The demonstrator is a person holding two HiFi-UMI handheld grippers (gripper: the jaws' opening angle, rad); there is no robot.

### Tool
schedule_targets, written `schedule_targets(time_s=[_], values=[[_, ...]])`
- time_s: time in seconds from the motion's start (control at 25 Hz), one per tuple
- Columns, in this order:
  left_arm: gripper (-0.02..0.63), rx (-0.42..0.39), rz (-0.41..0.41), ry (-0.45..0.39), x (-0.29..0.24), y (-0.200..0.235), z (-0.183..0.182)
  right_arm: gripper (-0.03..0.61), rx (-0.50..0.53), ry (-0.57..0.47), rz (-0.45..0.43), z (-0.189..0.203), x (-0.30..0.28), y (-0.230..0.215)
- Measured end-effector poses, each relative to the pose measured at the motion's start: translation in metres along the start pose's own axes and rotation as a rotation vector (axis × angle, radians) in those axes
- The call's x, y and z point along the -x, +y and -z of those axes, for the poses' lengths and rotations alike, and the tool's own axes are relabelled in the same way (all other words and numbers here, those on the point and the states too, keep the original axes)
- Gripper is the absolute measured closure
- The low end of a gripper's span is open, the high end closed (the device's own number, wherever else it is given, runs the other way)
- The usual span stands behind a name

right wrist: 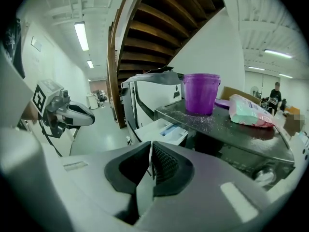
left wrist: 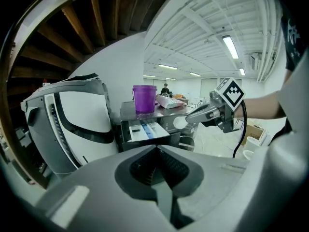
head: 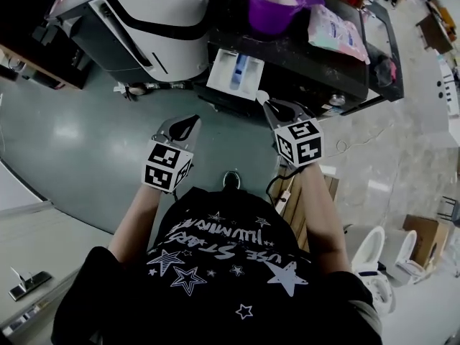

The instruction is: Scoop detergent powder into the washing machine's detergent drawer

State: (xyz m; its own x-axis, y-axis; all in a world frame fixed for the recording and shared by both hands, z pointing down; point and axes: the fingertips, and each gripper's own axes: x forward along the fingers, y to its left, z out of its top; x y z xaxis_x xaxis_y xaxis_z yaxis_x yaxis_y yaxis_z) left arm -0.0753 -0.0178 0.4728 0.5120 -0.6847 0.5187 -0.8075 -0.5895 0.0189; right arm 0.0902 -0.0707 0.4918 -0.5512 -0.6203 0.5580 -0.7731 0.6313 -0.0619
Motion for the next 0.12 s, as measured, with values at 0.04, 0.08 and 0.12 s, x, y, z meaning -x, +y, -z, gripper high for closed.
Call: schedule_targets(time_s=[0.04,0.08,0.12], values=[[0.612,0.0,0.001,0.006,0.006,0.003,0.005,0.543,-0.001,0.001,0.002,0.0,0.0,0.007],[0.612,-0.001,0.001,0.013,0.013,0.006,0.01,0.543,-0.003,0.002,0.005,0.0,0.001,0.015],[0.612,-0.002,0.001,0.019,0.019,0.009,0.015,0.543,-0.006,0.002,0.007,0.0,0.001,0.022]])
